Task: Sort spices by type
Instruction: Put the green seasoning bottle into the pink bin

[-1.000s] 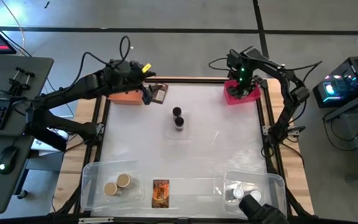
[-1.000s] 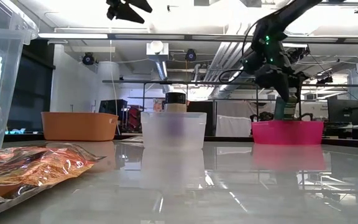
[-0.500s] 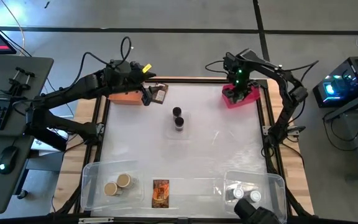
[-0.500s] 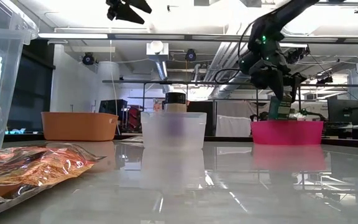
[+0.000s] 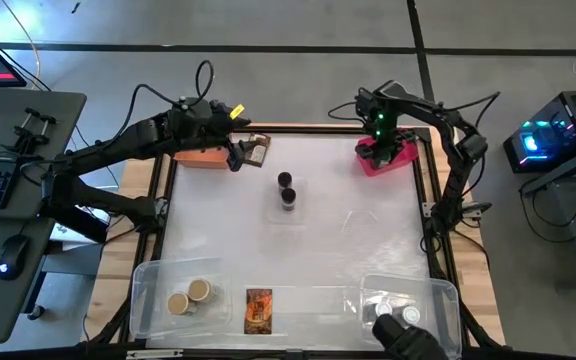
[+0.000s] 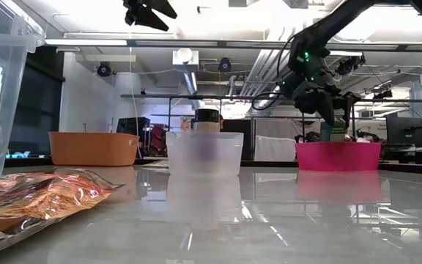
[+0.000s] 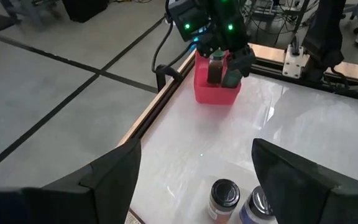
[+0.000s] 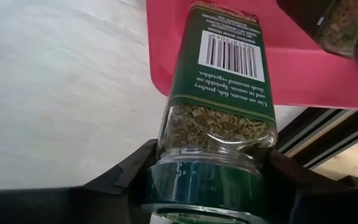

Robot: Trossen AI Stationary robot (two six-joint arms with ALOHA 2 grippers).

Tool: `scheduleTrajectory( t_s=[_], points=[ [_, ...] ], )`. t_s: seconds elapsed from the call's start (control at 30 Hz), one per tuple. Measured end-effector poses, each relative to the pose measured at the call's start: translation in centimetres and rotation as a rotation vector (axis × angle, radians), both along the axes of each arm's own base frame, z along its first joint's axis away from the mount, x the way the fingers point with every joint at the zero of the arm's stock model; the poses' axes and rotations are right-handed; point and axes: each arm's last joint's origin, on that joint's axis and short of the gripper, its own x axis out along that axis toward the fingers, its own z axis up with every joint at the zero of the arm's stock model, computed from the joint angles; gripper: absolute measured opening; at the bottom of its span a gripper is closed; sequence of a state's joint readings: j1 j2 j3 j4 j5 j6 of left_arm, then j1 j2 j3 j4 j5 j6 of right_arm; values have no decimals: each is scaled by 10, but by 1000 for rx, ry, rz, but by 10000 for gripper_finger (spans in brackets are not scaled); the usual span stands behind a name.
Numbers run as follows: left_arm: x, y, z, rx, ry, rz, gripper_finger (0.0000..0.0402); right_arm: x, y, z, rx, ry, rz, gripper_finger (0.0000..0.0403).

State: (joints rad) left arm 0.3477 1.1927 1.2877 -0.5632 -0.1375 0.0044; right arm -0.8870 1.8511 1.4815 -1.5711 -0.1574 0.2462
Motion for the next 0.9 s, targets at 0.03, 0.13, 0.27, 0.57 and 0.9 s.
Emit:
scheduleTrajectory(
  t_s=[0.03,0.13,0.27,0.57,0.9],
  points=[
    [0,0,0,0,0,0,294,-1,-1,0,0,0,-3,217],
    [0,0,0,11,6,-6,294,-2,-2,0,-1,6,-23,267],
    [0,0,0,29,16,-16,294,-2,-2,0,-2,8,-27,292],
    [0,0,0,41,23,-24,294,-2,-2,0,-2,12,-43,297],
    [0,0,0,62,34,-35,294,3,-3,29,-76,-95,3,298]
  ],
)
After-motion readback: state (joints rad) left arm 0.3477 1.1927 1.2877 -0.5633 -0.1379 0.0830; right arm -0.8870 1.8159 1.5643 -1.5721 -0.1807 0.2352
